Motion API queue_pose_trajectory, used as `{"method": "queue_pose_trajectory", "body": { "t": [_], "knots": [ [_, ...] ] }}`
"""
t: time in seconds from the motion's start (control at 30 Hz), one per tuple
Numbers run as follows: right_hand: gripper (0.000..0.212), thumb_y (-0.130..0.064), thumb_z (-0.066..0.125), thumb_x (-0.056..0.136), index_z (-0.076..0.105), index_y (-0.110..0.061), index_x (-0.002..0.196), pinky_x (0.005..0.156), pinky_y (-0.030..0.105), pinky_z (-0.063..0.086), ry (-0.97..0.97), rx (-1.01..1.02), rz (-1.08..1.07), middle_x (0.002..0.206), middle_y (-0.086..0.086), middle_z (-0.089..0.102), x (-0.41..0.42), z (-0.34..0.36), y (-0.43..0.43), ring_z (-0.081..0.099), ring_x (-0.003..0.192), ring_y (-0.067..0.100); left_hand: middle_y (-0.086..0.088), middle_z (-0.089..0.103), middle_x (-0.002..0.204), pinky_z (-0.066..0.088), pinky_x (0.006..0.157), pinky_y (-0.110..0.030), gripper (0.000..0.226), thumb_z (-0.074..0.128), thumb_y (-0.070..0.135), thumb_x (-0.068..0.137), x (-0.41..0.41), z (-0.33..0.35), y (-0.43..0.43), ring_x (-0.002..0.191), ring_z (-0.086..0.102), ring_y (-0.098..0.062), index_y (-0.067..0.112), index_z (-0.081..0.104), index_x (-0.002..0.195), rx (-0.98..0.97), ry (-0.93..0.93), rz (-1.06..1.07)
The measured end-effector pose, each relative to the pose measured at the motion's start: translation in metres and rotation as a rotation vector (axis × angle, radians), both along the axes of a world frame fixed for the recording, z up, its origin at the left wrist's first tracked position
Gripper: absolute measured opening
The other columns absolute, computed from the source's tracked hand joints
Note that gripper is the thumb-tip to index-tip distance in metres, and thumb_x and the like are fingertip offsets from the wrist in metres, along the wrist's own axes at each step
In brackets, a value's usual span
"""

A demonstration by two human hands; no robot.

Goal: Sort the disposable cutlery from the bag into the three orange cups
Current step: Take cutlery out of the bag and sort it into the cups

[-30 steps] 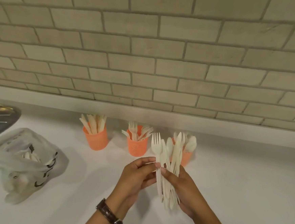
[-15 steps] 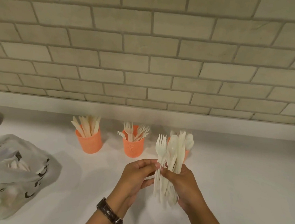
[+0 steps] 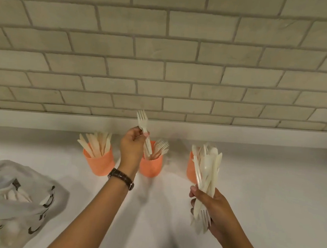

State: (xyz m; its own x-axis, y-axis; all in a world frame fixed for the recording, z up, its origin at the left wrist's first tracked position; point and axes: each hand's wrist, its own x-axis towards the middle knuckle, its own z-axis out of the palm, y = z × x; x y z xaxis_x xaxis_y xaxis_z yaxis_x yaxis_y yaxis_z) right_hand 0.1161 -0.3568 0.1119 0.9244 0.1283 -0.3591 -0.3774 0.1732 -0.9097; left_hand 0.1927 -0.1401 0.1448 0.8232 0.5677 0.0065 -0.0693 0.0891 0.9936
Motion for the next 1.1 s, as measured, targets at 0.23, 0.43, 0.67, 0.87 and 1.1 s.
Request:
{"method": "queue_pose_trajectory", "body": {
  "t": [0.23, 0.43, 0.67, 0.87, 1.1],
  "knots": [
    [0.03, -0.019, 0.072, 0.071, 0.06, -0.003, 0.094, 0.056, 0.034, 0.046, 0.042, 0.105, -0.005, 0.072, 0.01, 0.06, -0.004, 0.008, -0.002, 0.051, 0.057, 0.021, 0.0, 0.054, 0.072, 0.042, 0.076, -0.031, 0.023, 0.055, -0.009, 0.08, 0.032, -0.044, 0.004, 0.072, 0.054, -0.018, 0.012, 0.06, 0.089, 0.266, 0.318, -0.142],
    [0.026, -0.02, 0.067, 0.08, 0.053, -0.006, 0.097, 0.05, 0.028, 0.044, 0.078, 0.197, 0.131, 0.067, 0.008, 0.053, -0.004, 0.021, -0.01, 0.049, 0.051, 0.018, -0.001, 0.047, 0.13, 0.033, 0.101, -0.01, 0.07, 0.057, -0.01, 0.08, -0.015, -0.013, -0.019, 0.119, 0.047, -0.014, 0.017, 0.036, 0.141, 0.514, -0.04, -0.058],
    [0.024, -0.022, 0.07, 0.077, 0.051, -0.01, 0.087, 0.046, 0.024, 0.04, 0.06, 0.207, 0.341, 0.061, 0.006, 0.049, -0.001, 0.031, -0.016, 0.046, 0.047, 0.016, 0.013, 0.055, 0.126, 0.027, 0.105, -0.018, 0.029, 0.06, 0.017, 0.086, -0.067, 0.003, -0.047, 0.122, 0.042, -0.011, 0.033, 0.061, 0.11, 1.389, -0.522, -0.619],
    [0.025, -0.024, 0.062, 0.085, 0.056, -0.006, 0.1, 0.047, 0.026, 0.044, 0.034, 0.206, 0.409, 0.065, 0.01, 0.054, 0.002, 0.036, -0.016, 0.05, 0.047, 0.018, 0.003, 0.069, 0.089, 0.042, 0.091, -0.026, 0.017, 0.052, 0.024, 0.09, -0.063, 0.004, -0.039, 0.09, 0.057, -0.013, 0.018, 0.067, 0.097, 1.5, -0.69, -0.619],
    [0.02, -0.017, 0.057, 0.088, 0.049, -0.006, 0.103, 0.045, 0.028, 0.041, 0.065, 0.226, 0.212, 0.065, 0.011, 0.052, 0.008, 0.022, -0.033, 0.047, 0.046, 0.02, 0.002, 0.067, 0.088, 0.038, 0.08, -0.009, 0.016, 0.061, 0.02, 0.084, -0.054, 0.016, 0.006, 0.085, 0.054, -0.007, 0.018, 0.075, 0.093, 1.247, -0.48, -0.319]
  ]
}}
